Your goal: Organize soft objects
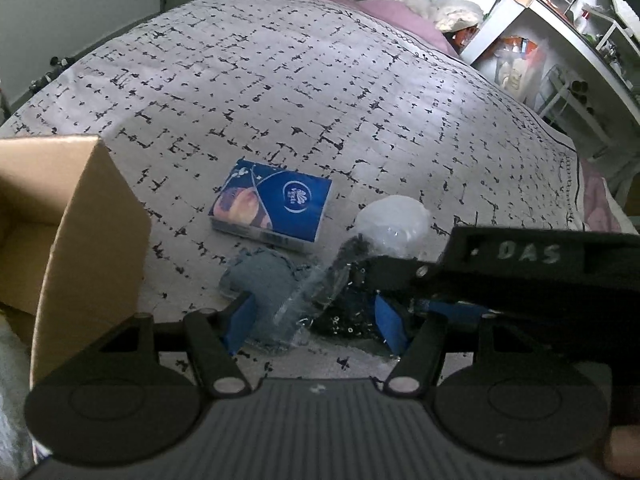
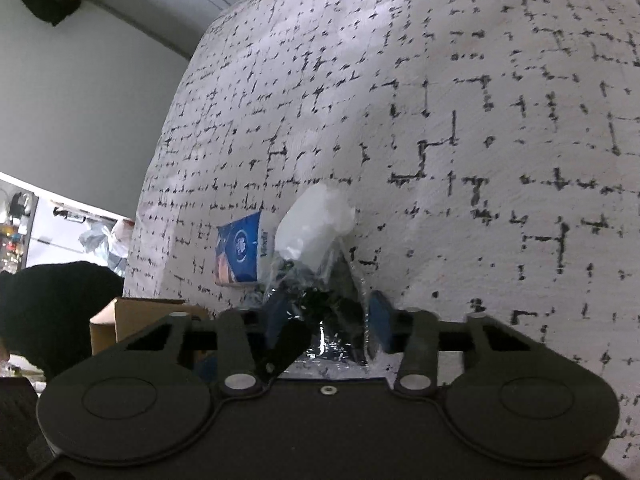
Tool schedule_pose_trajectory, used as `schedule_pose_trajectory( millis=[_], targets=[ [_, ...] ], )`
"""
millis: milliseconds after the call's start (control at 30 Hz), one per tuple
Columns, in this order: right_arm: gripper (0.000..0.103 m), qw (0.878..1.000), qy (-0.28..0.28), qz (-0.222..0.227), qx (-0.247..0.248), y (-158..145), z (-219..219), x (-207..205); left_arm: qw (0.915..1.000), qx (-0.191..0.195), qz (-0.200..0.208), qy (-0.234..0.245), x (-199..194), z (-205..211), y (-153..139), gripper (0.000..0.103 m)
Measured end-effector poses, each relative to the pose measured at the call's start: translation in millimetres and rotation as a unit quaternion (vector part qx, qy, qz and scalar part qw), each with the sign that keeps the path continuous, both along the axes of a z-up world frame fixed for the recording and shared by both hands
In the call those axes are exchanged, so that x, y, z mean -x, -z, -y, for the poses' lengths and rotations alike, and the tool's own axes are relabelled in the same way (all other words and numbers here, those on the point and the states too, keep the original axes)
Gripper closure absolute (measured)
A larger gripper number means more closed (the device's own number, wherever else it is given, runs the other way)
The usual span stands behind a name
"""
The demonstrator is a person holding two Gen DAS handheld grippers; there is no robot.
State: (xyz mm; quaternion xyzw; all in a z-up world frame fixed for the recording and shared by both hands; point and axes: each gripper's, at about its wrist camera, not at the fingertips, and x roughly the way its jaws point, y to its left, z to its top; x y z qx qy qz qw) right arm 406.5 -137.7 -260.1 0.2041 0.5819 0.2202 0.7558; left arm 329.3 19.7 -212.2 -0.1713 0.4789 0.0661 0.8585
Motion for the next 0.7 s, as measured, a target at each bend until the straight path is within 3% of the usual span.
schedule_pose_trajectory(
  millis=[133, 600, 700],
  targets=[
    [0.078, 1.0, -0.001, 0.023, 0.01, -6.7, 3.3, 1.6, 1.0, 0.003, 0.003, 0.001, 0.9, -1.9, -0.3, 0.038],
    [0.08, 0.997, 0.023, 0.057, 0.053, -18.0, 24.1, 8.0, 0.9996, -0.012, -0.019, -0.018, -10.3, -5.9, 15.8, 0.038],
    [0.08, 0.996, 0.026, 0.062, 0.054, -20.8, 25.7, 9.9, 0.9987, -0.021, -0.033, -0.031, -10.4, -10.0, 16.1, 0.065]
  ],
)
